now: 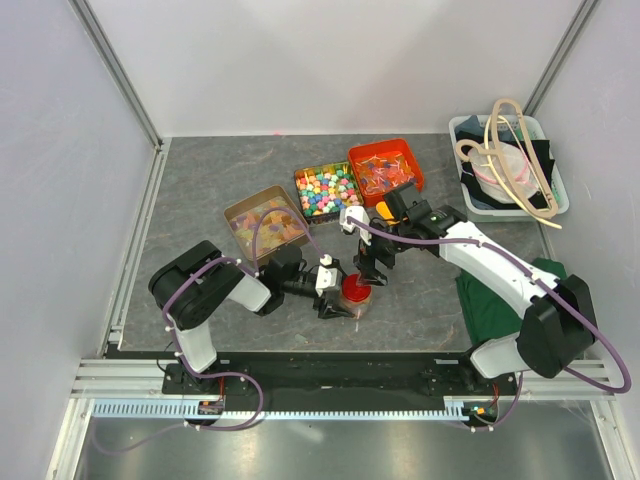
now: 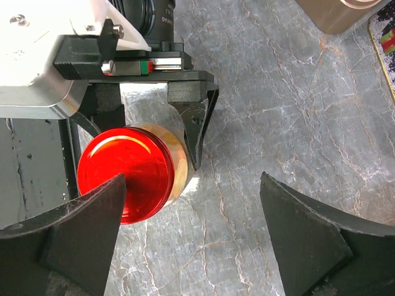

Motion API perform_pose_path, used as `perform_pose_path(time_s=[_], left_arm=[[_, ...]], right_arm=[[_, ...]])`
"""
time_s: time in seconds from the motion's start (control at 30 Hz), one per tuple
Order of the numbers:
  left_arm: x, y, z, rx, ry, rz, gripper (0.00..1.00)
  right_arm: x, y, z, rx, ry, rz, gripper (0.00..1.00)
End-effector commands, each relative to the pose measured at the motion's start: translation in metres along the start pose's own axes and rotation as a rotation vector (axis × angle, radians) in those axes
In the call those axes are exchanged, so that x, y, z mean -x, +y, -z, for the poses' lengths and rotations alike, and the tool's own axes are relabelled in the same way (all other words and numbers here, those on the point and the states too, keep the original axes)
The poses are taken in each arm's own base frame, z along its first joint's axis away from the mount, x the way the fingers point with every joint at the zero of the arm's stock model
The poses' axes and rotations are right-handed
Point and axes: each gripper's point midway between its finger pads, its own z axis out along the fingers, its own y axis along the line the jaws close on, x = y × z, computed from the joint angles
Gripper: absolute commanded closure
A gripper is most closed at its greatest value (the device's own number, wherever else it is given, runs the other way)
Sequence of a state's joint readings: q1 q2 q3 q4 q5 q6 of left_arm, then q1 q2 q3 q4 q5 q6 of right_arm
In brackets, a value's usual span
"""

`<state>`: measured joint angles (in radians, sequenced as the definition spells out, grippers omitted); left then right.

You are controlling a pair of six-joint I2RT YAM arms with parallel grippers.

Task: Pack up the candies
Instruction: Close the bottle lid on the packing bottle.

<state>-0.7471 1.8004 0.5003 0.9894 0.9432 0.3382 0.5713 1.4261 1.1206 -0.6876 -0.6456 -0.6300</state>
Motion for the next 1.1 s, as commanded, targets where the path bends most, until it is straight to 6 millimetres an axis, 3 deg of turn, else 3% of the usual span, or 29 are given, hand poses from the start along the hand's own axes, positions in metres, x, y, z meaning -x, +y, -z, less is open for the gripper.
perform_pose_path(time_s=[0.0, 0.17, 0.2, 0.23, 0.3, 0.5, 0.7, 0.83, 1.07], left_arm=[[0.011, 0.001, 0.000, -0.011, -0.038, -0.051, 0.39], [0.011, 0.001, 0.000, -0.010, -0.038, -0.051, 0.39], [0.011, 0.002, 0.000, -0.007, -0.037, -0.052, 0.39], [0.011, 0.002, 0.000, -0.007, -0.036, -0.051, 0.39], [0.011, 0.002, 0.000, -0.007, -0.035, -0.050, 0.39], [0.011, 0.002, 0.000, -0.004, -0.034, -0.055, 0.39], [0.009, 0.004, 0.000, -0.002, -0.026, -0.052, 0.39], [0.009, 0.004, 0.000, 0.001, -0.025, -0.054, 0.39], [0.008, 0.005, 0.000, 0.003, -0.023, -0.055, 0.39]], right_arm=[[-0.014, -0.006, -0.004, -0.022, 0.053, 0.000, 0.07], [-0.020, -0.004, 0.000, -0.011, 0.087, 0.014, 0.20], [-0.021, -0.001, 0.002, -0.003, 0.095, 0.009, 0.25], [-0.018, 0.000, 0.004, 0.006, 0.087, 0.015, 0.36], [-0.015, 0.004, 0.005, 0.020, 0.080, 0.015, 0.44], [-0.016, 0.017, 0.003, 0.105, 0.078, -0.008, 0.46], [0.002, 0.036, 0.003, 0.244, 0.020, -0.049, 0.43], [0.006, 0.034, -0.002, 0.284, 0.025, -0.085, 0.44], [0.003, 0.042, -0.002, 0.351, 0.050, -0.133, 0.65]])
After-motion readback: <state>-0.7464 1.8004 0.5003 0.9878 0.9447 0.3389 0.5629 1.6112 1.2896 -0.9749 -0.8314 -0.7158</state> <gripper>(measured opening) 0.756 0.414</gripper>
